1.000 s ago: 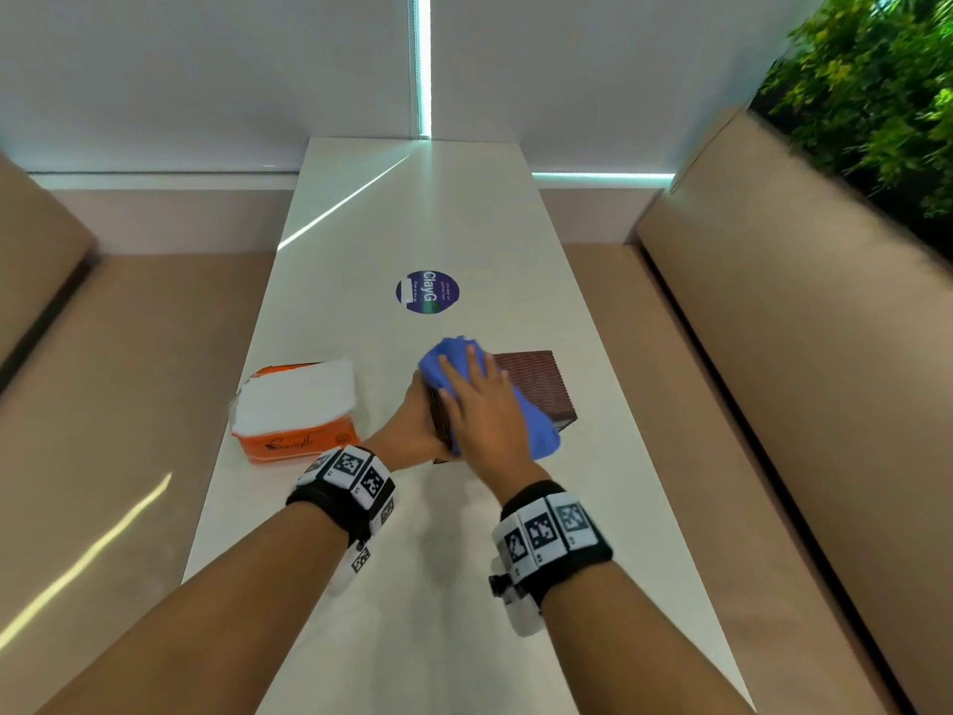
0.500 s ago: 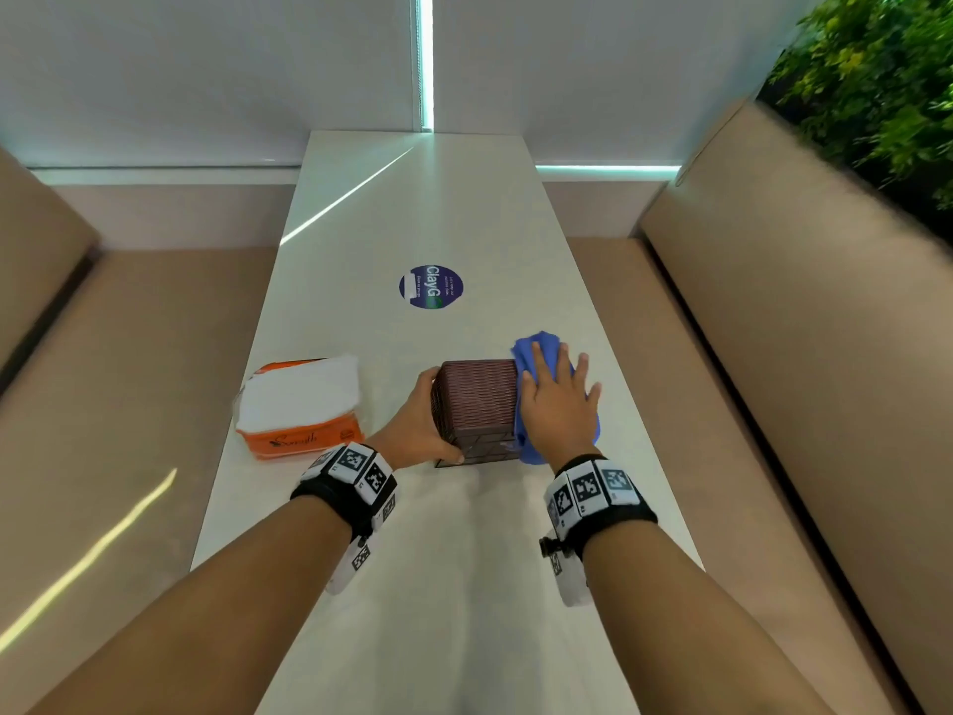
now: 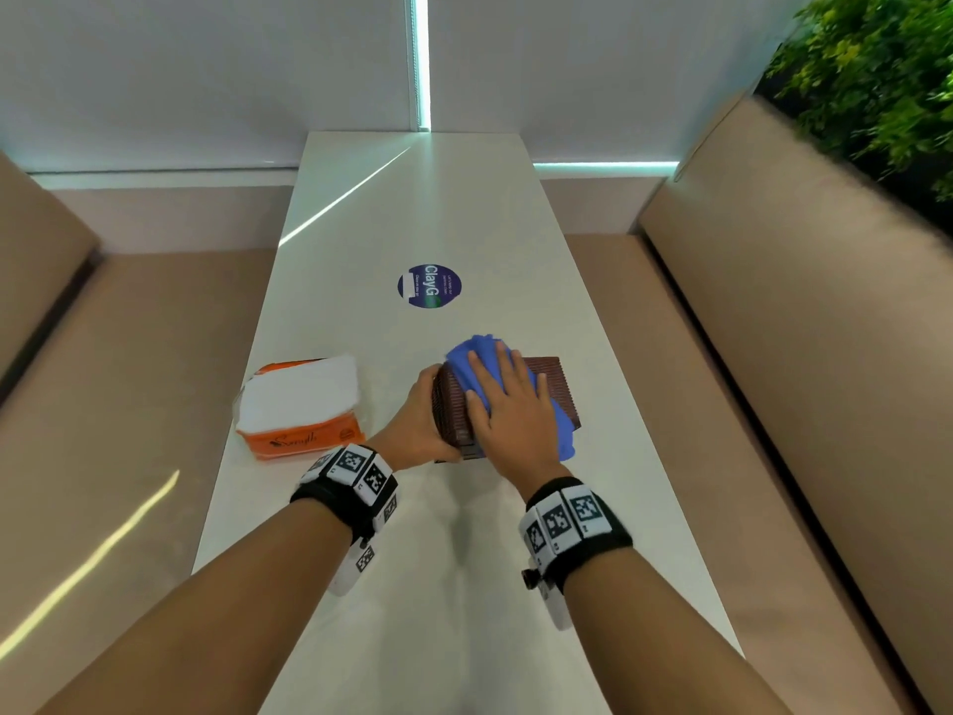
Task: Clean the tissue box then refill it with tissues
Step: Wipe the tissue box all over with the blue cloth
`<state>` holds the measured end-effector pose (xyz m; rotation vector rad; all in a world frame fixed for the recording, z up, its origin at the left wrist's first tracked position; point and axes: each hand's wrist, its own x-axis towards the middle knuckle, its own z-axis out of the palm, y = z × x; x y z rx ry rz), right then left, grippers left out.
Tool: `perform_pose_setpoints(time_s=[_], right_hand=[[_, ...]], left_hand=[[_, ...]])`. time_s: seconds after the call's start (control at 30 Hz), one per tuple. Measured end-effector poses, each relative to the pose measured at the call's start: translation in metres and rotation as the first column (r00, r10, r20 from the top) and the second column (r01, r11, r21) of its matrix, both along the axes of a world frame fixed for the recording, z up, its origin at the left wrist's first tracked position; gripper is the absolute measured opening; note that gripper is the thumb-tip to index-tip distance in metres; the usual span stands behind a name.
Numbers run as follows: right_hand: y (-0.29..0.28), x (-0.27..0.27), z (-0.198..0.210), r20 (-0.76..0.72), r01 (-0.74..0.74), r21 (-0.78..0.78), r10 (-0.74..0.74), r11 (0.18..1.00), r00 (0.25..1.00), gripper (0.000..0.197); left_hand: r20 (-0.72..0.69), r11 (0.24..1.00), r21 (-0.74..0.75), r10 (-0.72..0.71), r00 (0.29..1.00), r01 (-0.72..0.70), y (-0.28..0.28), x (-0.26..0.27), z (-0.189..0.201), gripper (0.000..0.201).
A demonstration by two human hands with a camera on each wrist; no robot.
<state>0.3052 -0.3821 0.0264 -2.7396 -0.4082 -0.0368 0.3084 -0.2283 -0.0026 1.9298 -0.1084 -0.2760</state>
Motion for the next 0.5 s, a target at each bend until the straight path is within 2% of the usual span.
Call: perform_pose_setpoints(time_s=[0.1, 0.17, 0.2, 0.27, 0.33, 0.4, 0.5], right_hand=[[-0.021, 0.012, -0.003, -0.020, 0.140, 0.005, -0.140, 0.990, 0.990, 0.057], [-0.036, 0.017, -0.003, -0.097, 0.220, 0.144, -0.207, 0.965, 0.974, 0.052], [-0.042, 0.020, -0.002, -0.171, 0.278, 0.271, -0.238, 0.922, 0.956, 0.049], [-0.052, 0.023, -0.002, -0.383, 0.442, 0.509, -0.265, 0.738, 0.885, 0.044], [-0.060, 0.025, -0.002, -0.569, 0.594, 0.579, -0.245, 0.559, 0.785, 0.044], [-0.064, 0.028, 0.000, -0.632, 0.629, 0.599, -0.191, 0.496, 0.752, 0.043], [-0.065, 0.026, 0.001, -0.612, 0.608, 0.621, -0.178, 0.496, 0.770, 0.040]], left_hand=[[-0.007, 1.000, 0.000, 0.006, 1.000, -0.006, 0.002, 0.001, -0.005, 0.122], [-0.015, 1.000, -0.018, -0.005, 1.000, 0.005, 0.003, 0.002, -0.007, 0.122], [-0.020, 0.999, -0.033, -0.015, 1.000, 0.014, 0.003, 0.003, -0.008, 0.121], [-0.015, 0.998, -0.044, -0.034, 0.999, 0.033, 0.003, 0.004, -0.006, 0.117], [-0.021, 0.998, -0.013, -0.069, 0.997, 0.069, 0.002, 0.006, -0.005, 0.120], [-0.054, 0.993, 0.042, -0.106, 0.993, 0.108, 0.001, 0.007, -0.002, 0.128], [-0.106, 0.987, 0.092, -0.121, 0.987, 0.131, -0.001, 0.009, 0.007, 0.138]])
